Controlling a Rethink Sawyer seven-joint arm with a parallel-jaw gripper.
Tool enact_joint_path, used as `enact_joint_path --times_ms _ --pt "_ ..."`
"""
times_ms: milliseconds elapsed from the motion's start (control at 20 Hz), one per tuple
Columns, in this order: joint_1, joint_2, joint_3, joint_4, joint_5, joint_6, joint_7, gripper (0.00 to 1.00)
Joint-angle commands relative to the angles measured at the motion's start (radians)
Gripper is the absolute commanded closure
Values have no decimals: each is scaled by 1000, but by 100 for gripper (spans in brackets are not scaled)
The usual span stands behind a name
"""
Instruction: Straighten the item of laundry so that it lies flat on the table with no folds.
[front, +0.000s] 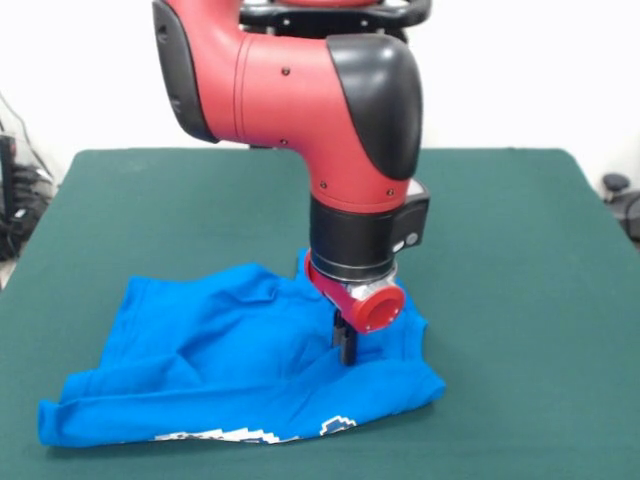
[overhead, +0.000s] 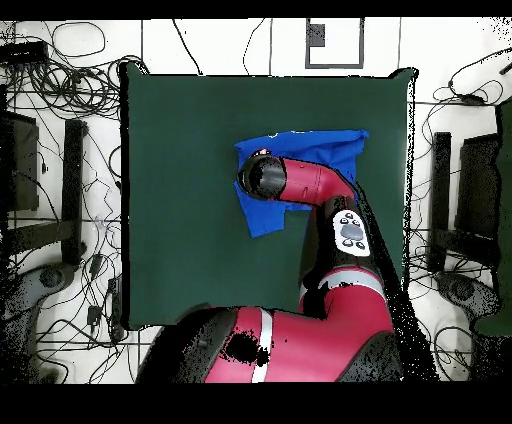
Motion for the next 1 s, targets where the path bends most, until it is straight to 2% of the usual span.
enact_joint_path --times_ms 50,300,600,800,1000 --pt "3 57 137 97 -48 69 -114 100" --pt "9 34 136 98 -31 99 -91 100" --pt "52 26 112 45 -8 172 -56 100" --pt "66 61 110 -60 1 251 -65 100" --pt "94 135 112 -242 -3 339 -81 100"
